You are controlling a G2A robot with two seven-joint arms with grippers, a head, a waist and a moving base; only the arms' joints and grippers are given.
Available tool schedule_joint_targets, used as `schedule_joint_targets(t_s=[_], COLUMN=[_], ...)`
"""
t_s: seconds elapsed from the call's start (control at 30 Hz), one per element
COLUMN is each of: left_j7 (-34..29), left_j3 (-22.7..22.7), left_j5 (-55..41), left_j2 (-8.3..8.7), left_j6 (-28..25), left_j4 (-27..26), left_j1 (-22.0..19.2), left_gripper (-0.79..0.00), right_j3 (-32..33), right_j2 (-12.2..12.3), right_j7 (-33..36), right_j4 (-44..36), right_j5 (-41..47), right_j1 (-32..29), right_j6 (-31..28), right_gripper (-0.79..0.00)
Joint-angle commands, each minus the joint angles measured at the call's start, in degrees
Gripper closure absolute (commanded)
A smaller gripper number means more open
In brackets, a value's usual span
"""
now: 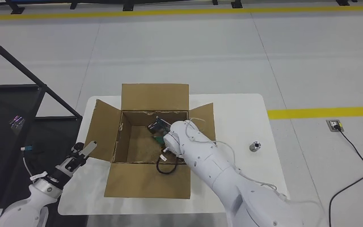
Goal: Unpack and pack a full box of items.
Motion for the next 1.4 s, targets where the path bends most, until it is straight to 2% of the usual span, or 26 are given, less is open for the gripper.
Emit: schedule_joint_targets(t_s=[0.0, 0.13, 0.27, 0.43, 0.57, 0.73, 0.83, 0.9, 1.0, 1.1, 1.2, 1.37], left_j7=[0.0, 0.0, 0.0, 0.0, 0.0, 0.0, 0.0, 0.0, 0.0, 0.0, 0.0, 0.0], left_j3=[0.0, 0.0, 0.0, 0.0, 0.0, 0.0, 0.0, 0.0, 0.0, 0.0, 0.0, 0.0], left_j5=[0.0, 0.0, 0.0, 0.0, 0.0, 0.0, 0.0, 0.0, 0.0, 0.0, 0.0, 0.0], left_j2=[0.0, 0.0, 0.0, 0.0, 0.0, 0.0, 0.0, 0.0, 0.0, 0.0, 0.0, 0.0], left_j6=[0.0, 0.0, 0.0, 0.0, 0.0, 0.0, 0.0, 0.0, 0.0, 0.0, 0.0, 0.0], left_j4=[0.0, 0.0, 0.0, 0.0, 0.0, 0.0, 0.0, 0.0, 0.0, 0.0, 0.0, 0.0], left_j1=[0.0, 0.0, 0.0, 0.0, 0.0, 0.0, 0.0, 0.0, 0.0, 0.0, 0.0, 0.0], left_gripper=[-0.785, -0.785, -0.785, -0.785, -0.785, -0.785, -0.785, -0.785, -0.785, -0.785, -0.785, -0.785], right_j3=[0.33, 1.28, 2.78, 7.05, 14.51, 27.93, 35.4, 40.59, 48.68, 55.92, 61.13, 67.05], right_j2=[0.45, 1.89, 4.36, 10.57, 17.74, 25.18, 27.27, 28.05, 28.53, 28.78, 28.92, 29.2], right_j7=[-2.1, -5.05, -6.81, -4.77, 2.09, 9.0, 10.99, 13.23, 18.79, 25.37, 28.63, 29.29], right_j4=[-2.0, -7.69, -15.59, -35.3, -58.81, -88.62, -99.8, -104.37, -105.78, -100.7, -91.45, -70.1], right_j5=[-0.7, -2.22, -4.66, -11.97, -22.88, -39.3, -45.91, -48.35, -49.4, -48.62, -46.56, -41.62], right_j1=[-0.15, -0.94, -2.5, -8.19, -18.51, -38.04, -47.33, -51.51, -53.78, -51.7, -48.91, -41.04], right_j6=[1.08, 3.12, 5.94, 11.63, 14.53, 12.76, 13.96, 15.68, 19.85, 21.7, 23.23, 23.32], right_gripper=[-0.785, -0.785, -0.785, -0.785, -0.785, -0.785, -0.785, -0.785, -0.785, -0.785, -0.785, -0.785])
